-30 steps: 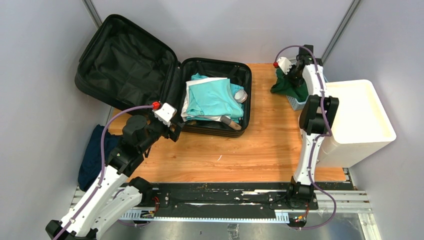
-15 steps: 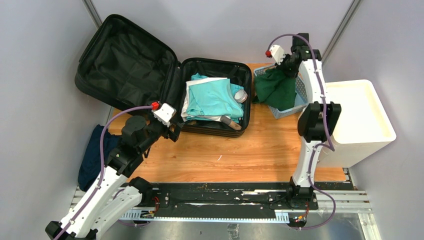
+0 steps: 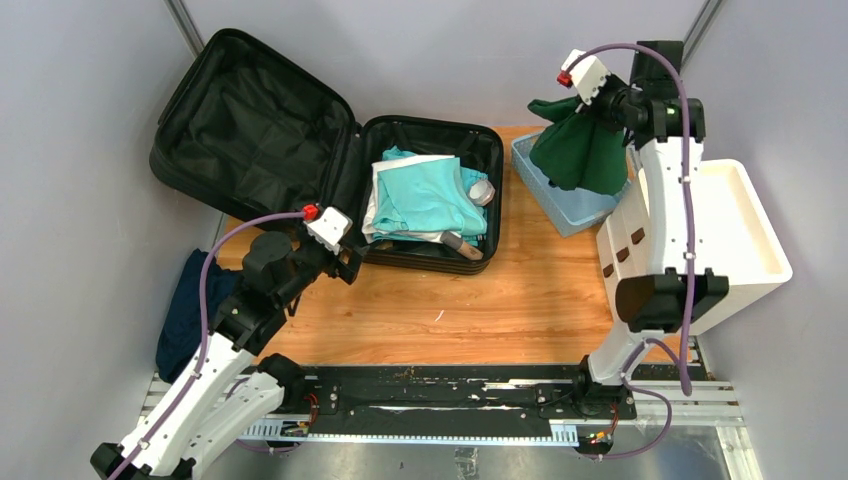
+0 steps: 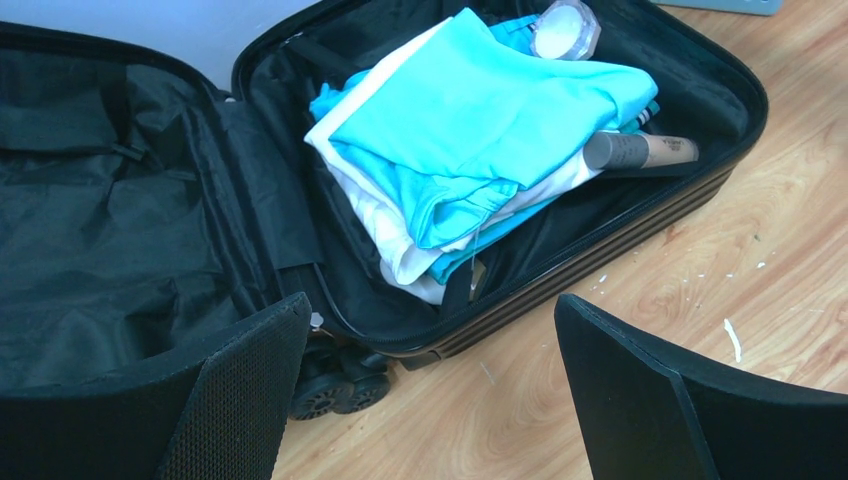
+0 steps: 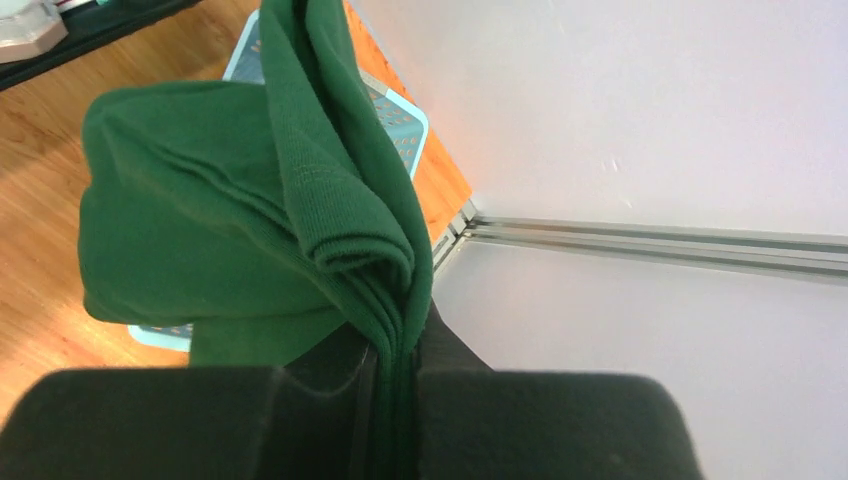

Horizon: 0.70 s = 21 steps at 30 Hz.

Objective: Open, take out, and arrange the luggage
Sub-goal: Move the bin to the center of the board, then place the clothes in the bin.

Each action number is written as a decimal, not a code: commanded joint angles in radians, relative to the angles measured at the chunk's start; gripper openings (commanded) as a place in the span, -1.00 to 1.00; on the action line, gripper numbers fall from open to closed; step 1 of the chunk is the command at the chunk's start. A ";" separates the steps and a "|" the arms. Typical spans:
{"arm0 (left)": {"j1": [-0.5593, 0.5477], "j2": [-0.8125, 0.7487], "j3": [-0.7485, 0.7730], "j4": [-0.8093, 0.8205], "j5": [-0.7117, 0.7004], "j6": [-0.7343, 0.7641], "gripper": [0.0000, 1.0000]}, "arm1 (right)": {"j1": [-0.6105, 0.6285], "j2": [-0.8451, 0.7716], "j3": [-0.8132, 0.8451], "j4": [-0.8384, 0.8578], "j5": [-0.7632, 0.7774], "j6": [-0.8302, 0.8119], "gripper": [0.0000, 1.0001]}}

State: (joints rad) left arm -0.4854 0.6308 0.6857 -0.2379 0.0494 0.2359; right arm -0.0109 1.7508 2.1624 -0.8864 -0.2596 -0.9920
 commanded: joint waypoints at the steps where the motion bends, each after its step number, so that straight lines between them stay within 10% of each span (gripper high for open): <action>1: 0.007 -0.014 -0.022 0.020 0.123 0.010 1.00 | 0.005 -0.098 -0.066 0.003 -0.059 -0.026 -1.00; 7: -0.006 0.111 -0.022 0.308 0.562 -0.278 0.92 | 0.005 -0.185 -0.135 -0.037 -0.109 -0.017 -1.00; 21: -0.296 0.947 0.504 0.585 0.447 -0.540 0.63 | 0.043 -0.207 -0.159 -0.079 -0.129 -0.014 -1.00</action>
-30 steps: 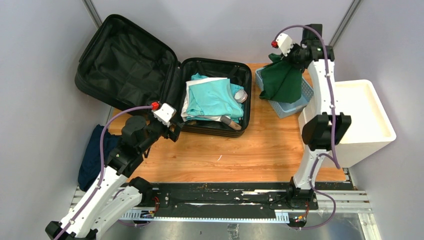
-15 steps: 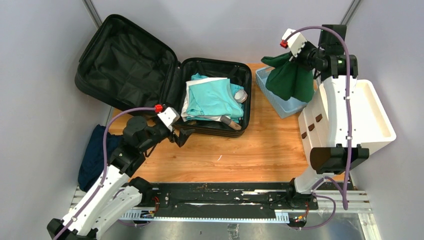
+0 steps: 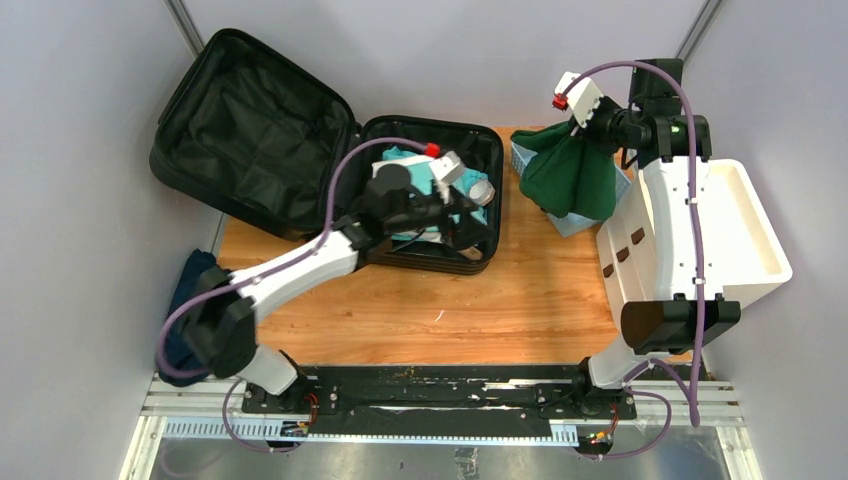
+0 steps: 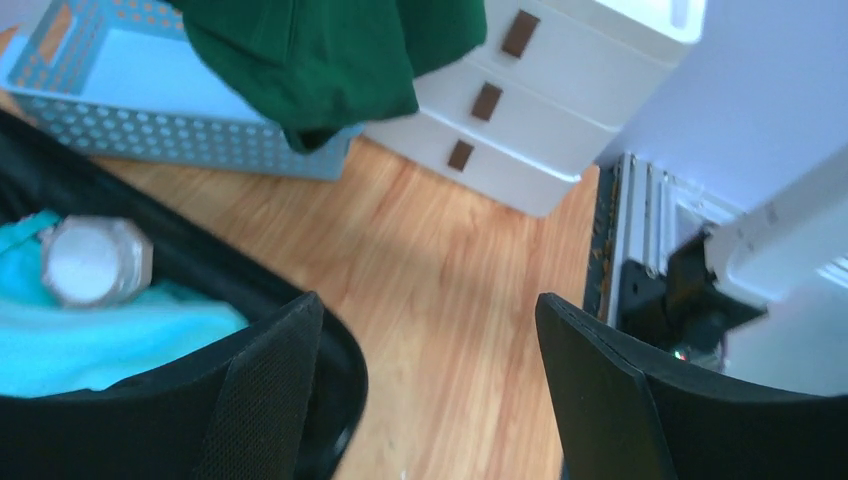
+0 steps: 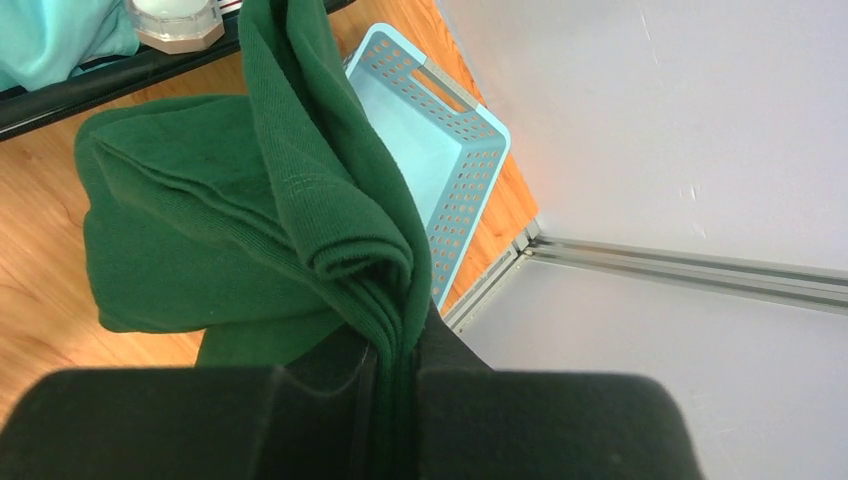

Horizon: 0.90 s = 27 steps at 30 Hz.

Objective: Open, take out, and arrange the luggage
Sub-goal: Place the clothes in the bin.

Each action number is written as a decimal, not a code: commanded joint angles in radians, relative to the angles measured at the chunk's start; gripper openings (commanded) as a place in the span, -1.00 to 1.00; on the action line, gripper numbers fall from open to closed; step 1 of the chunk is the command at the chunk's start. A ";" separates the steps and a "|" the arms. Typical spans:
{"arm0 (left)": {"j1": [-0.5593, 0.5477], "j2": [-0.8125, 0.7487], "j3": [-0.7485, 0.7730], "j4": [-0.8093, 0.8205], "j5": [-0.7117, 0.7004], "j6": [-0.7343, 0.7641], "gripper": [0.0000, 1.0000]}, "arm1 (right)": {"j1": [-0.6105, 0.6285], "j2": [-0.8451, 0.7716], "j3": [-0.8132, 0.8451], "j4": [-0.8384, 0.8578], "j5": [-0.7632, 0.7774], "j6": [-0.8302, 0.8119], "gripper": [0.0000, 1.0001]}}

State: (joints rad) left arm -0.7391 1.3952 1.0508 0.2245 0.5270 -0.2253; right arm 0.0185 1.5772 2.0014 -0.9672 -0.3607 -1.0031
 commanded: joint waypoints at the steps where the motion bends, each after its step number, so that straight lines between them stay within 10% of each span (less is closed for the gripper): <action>1: -0.053 0.229 0.173 0.134 -0.046 -0.025 0.63 | 0.014 -0.034 0.003 0.001 -0.030 -0.005 -1.00; 7: -0.065 0.458 0.373 0.144 0.038 0.310 0.66 | 0.014 -0.024 0.011 -0.014 -0.034 -0.020 -1.00; 14: -0.065 0.624 0.563 0.144 0.081 0.331 0.44 | 0.013 -0.018 0.007 -0.016 -0.031 -0.038 -1.00; 20: -0.065 0.707 0.641 0.144 0.070 0.314 0.02 | 0.014 0.002 0.011 -0.016 -0.022 -0.050 -1.00; 24: -0.061 0.712 0.653 0.144 0.039 0.329 -0.97 | 0.013 0.021 0.024 -0.015 0.004 -0.062 -1.00; 27: -0.049 0.692 0.641 0.144 -0.011 0.353 -1.00 | 0.007 0.037 0.030 -0.016 0.023 -0.070 -1.00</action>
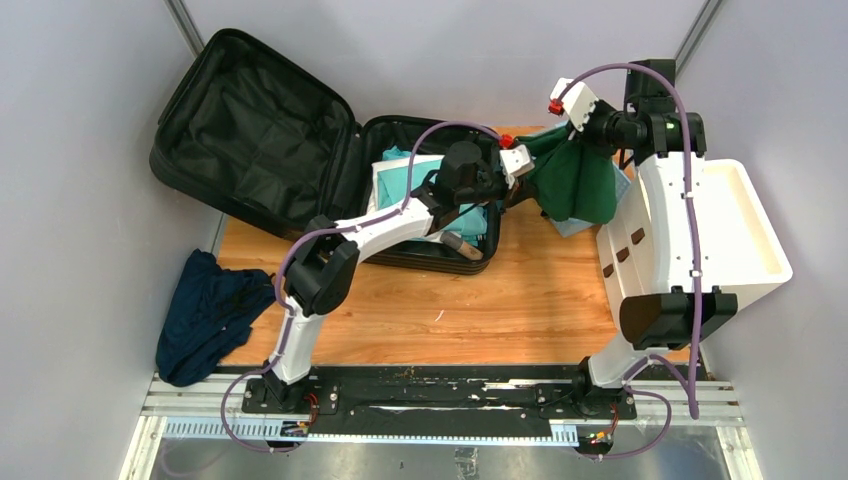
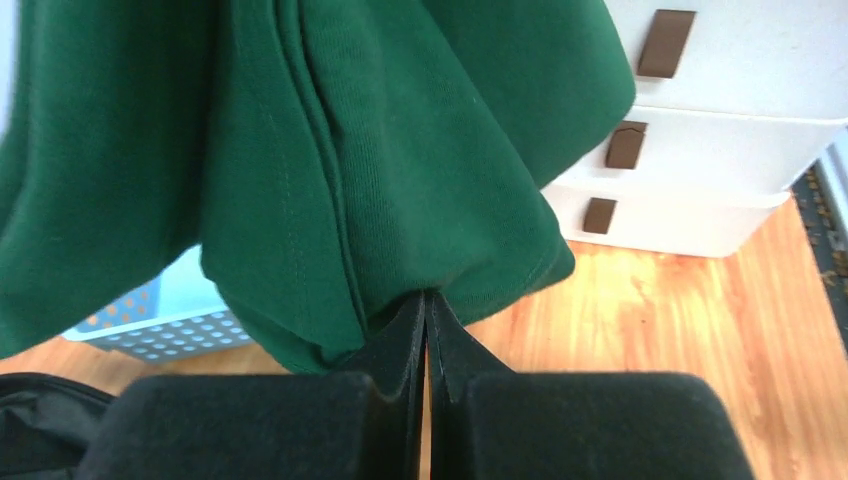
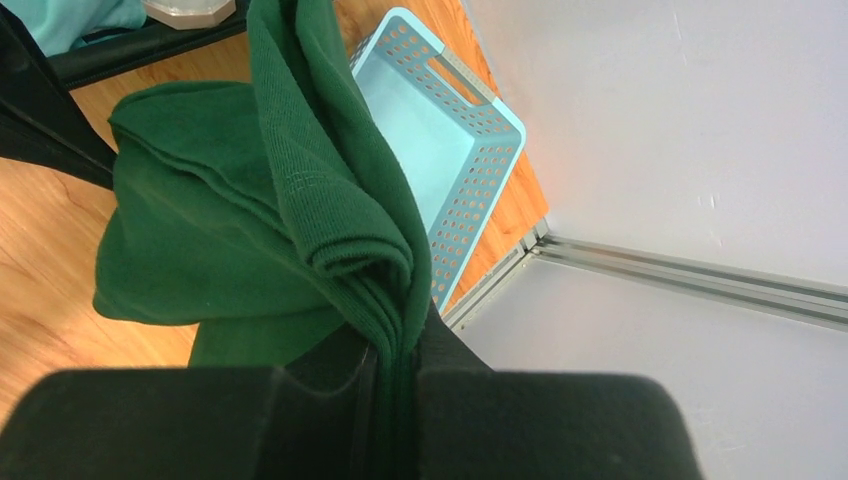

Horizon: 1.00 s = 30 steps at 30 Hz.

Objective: Open, take out, and arrange the luggage
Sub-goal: Place the clothes in the bin.

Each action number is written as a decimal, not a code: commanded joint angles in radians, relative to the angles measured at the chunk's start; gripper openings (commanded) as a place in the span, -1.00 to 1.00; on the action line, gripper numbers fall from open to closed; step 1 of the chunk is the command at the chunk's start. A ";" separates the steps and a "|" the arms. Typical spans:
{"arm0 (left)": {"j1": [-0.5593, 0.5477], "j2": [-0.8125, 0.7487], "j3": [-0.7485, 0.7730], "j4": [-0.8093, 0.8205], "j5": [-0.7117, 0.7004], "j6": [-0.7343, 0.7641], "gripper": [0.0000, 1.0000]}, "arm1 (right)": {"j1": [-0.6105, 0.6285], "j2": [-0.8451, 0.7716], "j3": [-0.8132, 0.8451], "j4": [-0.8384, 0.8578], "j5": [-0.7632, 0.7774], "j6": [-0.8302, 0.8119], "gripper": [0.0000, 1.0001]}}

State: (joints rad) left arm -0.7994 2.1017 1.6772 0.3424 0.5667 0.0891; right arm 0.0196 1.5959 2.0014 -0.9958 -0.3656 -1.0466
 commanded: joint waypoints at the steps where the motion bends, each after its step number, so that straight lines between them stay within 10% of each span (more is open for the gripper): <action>1: 0.018 -0.023 0.011 0.026 -0.064 0.040 -1.00 | 0.003 0.024 0.032 0.013 0.030 -0.028 -1.00; 14: 0.068 -0.051 -0.002 0.023 -0.153 0.072 -1.00 | -0.006 0.057 0.049 0.041 0.097 -0.030 -1.00; 27: 0.084 0.233 0.376 -0.047 -0.249 -0.062 -1.00 | -0.012 0.261 0.208 0.038 0.194 -0.109 -1.00; 30: 0.093 0.207 0.322 -0.045 -0.074 -0.062 -0.37 | -0.012 0.240 0.191 0.038 0.165 -0.106 -1.00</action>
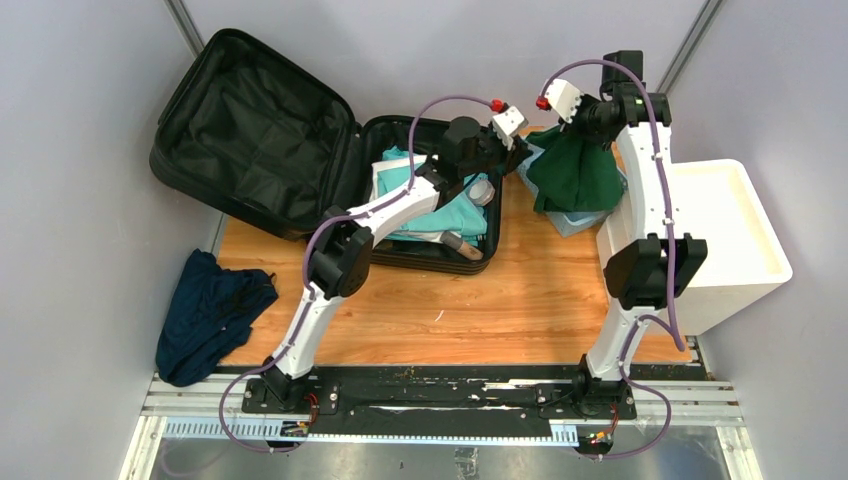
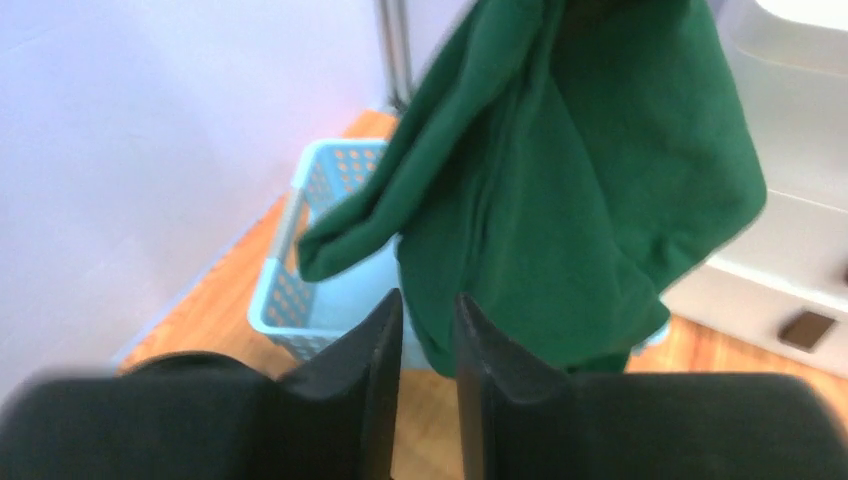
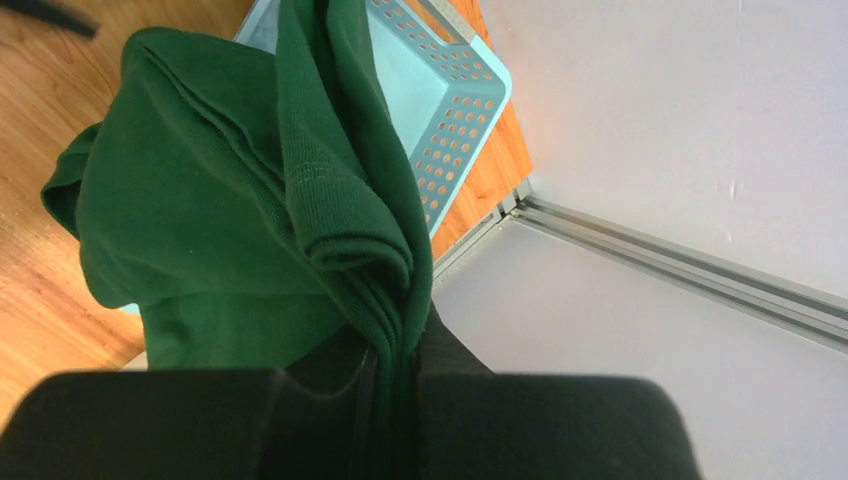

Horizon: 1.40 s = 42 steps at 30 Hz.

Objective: Open, take out, and arrange the luggage
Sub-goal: Place the clothes in the bin.

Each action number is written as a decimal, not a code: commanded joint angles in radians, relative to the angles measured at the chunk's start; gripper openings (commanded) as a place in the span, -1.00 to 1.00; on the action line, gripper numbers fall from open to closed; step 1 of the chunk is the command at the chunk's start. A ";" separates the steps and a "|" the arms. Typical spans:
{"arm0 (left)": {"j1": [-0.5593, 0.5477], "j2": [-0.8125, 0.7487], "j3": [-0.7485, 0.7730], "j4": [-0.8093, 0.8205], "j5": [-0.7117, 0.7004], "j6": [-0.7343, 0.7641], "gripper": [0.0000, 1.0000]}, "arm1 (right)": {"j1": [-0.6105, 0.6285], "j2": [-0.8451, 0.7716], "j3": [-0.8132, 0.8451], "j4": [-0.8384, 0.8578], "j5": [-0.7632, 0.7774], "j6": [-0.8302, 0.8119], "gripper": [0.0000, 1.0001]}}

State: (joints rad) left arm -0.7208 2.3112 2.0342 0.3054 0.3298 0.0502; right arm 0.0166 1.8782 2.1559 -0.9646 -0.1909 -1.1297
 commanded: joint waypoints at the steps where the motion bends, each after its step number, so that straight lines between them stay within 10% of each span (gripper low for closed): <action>1: 0.021 -0.020 -0.066 -0.008 0.210 -0.026 -0.18 | -0.009 -0.049 0.032 0.007 -0.017 -0.022 -1.00; 9: 0.052 -0.176 -0.295 0.028 0.408 0.073 0.58 | -0.010 -0.071 0.007 0.008 -0.046 -0.015 -1.00; 21: -0.011 -0.028 -0.126 0.028 0.258 0.154 0.65 | -0.009 -0.103 0.005 -0.014 -0.081 0.009 -1.00; 29: -0.023 0.048 -0.034 0.028 0.140 0.152 0.15 | -0.009 -0.111 -0.004 -0.020 -0.085 0.006 -1.00; 35: -0.023 0.073 0.025 0.029 0.184 0.110 -0.93 | -0.009 -0.114 -0.019 -0.020 -0.082 0.006 -1.00; 42: -0.011 -0.017 -0.070 0.029 0.107 0.162 -1.00 | -0.045 -0.107 0.004 -0.017 -0.009 -0.009 -1.00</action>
State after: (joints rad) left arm -0.7410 2.3745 2.0102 0.3122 0.4892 0.1768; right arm 0.0105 1.8111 2.1437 -0.9886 -0.2501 -1.1271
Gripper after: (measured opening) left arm 0.028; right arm 0.079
